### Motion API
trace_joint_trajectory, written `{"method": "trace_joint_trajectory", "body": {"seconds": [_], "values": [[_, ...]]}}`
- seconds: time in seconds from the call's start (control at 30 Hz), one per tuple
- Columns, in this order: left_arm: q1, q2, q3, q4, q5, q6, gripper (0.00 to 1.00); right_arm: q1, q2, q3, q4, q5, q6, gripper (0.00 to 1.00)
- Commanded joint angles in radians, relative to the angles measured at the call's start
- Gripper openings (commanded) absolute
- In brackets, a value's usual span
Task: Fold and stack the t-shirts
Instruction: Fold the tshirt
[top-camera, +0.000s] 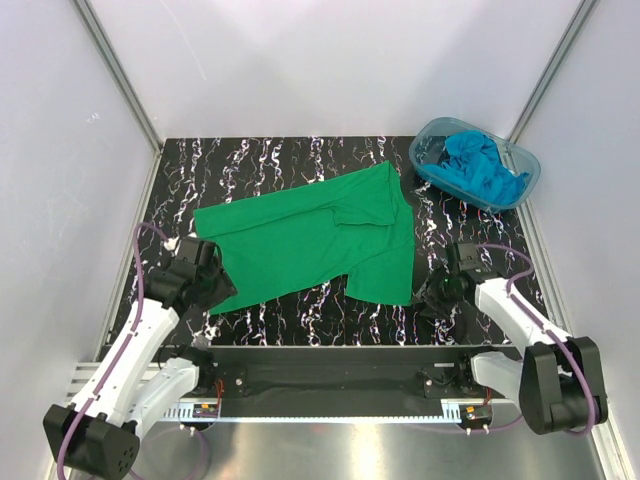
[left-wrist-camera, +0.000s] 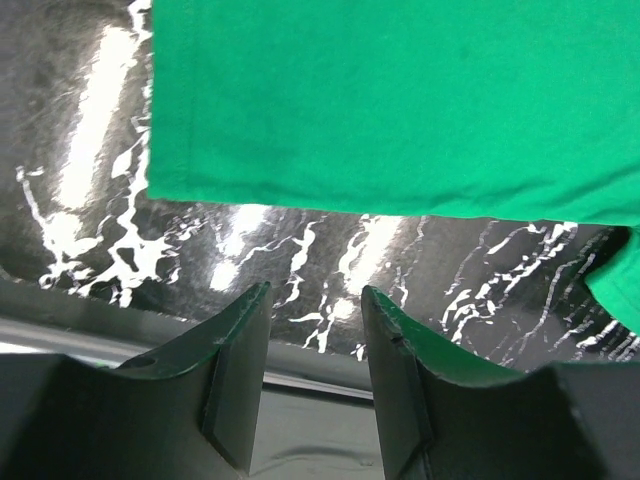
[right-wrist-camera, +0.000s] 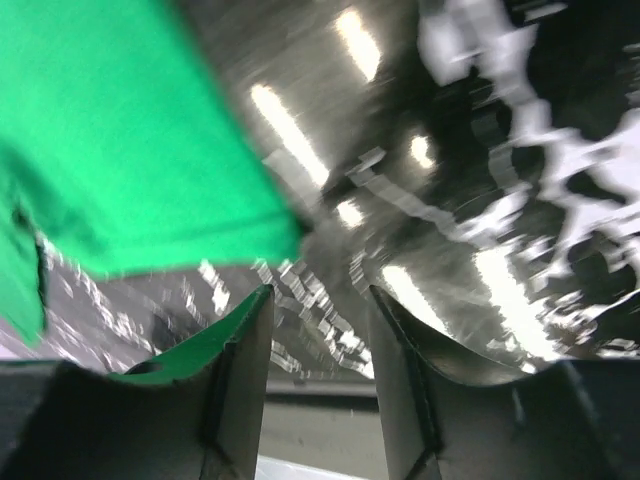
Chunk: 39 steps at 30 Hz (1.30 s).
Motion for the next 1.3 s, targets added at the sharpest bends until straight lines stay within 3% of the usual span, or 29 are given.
{"method": "trace_joint_trajectory", "body": {"seconds": [0.0,0.2,0.4,0.67,0.8,0.9,1.1,1.27], "values": [[-0.004,0.005,0.06,-0.034,-0.057,-0.027,0.47,-0.05,0.006,-0.041,0.108,-0.005,0.045,0.49],[-0.006,0.035,0.13,-0.141,-0.208,-0.074,0.51,-0.052,0.05,-0.045,0.149,-0.032,0.032,0.48],[-0.006,0.072,0.155,-0.163,-0.247,-0.104,0.53,-0.052,0.135,-0.048,0.2,-0.071,0.051,0.46],[-0.006,0.117,0.176,-0.195,-0.287,-0.153,0.55,-0.052,0.17,-0.055,0.218,-0.071,0.078,0.37],[-0.006,0.149,0.181,-0.207,-0.31,-0.18,0.55,-0.052,0.192,-0.041,0.214,-0.052,0.093,0.24],[-0.007,0.18,0.178,-0.22,-0.319,-0.209,0.56,-0.052,0.21,-0.037,0.217,-0.051,0.094,0.0],[-0.004,0.218,0.135,-0.189,-0.328,-0.225,0.57,-0.052,0.16,-0.018,0.199,-0.048,0.052,0.0],[0.124,0.235,0.032,-0.112,-0.239,-0.203,0.55,-0.052,0.112,0.008,0.166,-0.043,0.006,0.0]]}}
